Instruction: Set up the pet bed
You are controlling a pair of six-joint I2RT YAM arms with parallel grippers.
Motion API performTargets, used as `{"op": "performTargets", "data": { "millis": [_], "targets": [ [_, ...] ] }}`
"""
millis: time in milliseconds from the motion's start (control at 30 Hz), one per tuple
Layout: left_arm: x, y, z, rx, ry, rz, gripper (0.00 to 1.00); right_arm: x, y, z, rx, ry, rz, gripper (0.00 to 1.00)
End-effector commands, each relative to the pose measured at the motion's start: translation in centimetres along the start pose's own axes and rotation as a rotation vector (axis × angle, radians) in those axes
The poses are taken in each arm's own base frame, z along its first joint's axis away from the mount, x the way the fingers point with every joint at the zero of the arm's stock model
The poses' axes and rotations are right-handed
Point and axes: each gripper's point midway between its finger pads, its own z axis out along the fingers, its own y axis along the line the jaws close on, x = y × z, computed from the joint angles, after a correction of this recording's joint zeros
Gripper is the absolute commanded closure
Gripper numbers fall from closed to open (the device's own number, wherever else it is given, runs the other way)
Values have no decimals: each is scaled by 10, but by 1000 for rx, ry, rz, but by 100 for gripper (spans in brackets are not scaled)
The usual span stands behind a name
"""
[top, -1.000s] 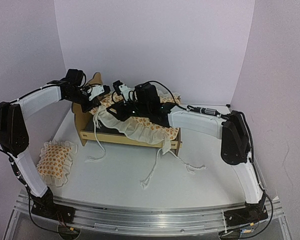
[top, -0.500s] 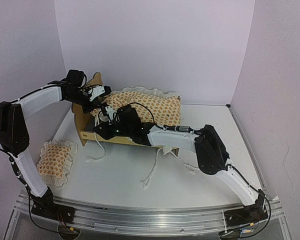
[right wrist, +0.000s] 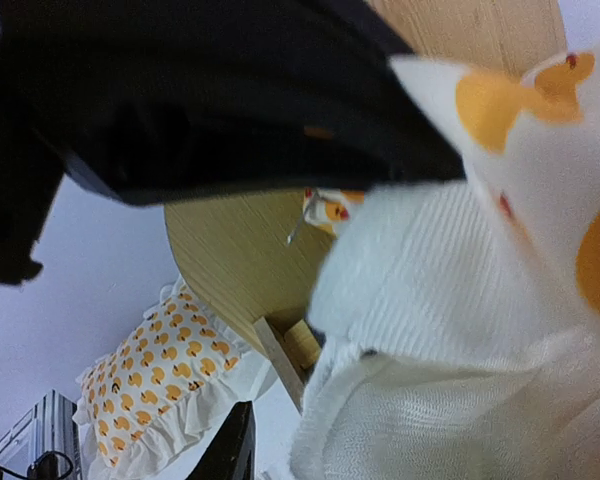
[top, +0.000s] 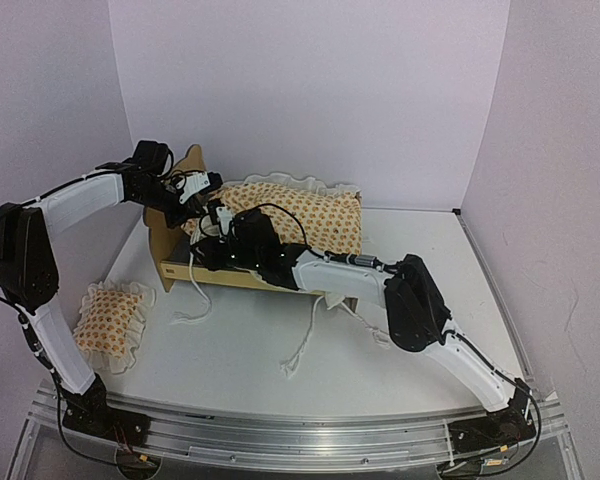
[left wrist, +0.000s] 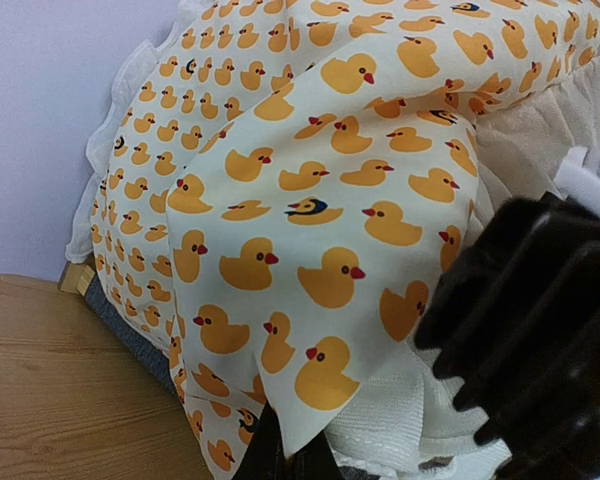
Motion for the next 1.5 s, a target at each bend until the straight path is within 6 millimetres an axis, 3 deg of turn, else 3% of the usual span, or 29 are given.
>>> {"op": "performTargets", "data": {
  "millis": [0,233,633,733,833,1000,1333,1467],
  "targets": [
    [-5,-3,-3,11,-25,-1,100,-15,-15,6,43,-73,-18,77],
    [-6,-3,-3,12,-28,-3,100,-4,-23,10,57,-47,-40,87],
    [-6,-6,-4,24,-30,-7,100,-3,-28,13,75,-54,-81,73],
    [-7,-7,-4,31,-32,-11,100,-2,-38,16,117,-73,-91,72],
    [-7,-12,-5,51,-34,-19,100,-3,-42,18,132,-88,-118,77],
    [-5,-17,-6,69,-32,-23,100,-8,-41,19,130,-117,-131,100],
    [-2,-14,-6,48,-21,-30,100,-10,-36,2,144,-64,-173,100],
    [9,-1,-1,-20,31,-21,89,-13,-38,-6,175,-56,-175,100]
  ]
}}
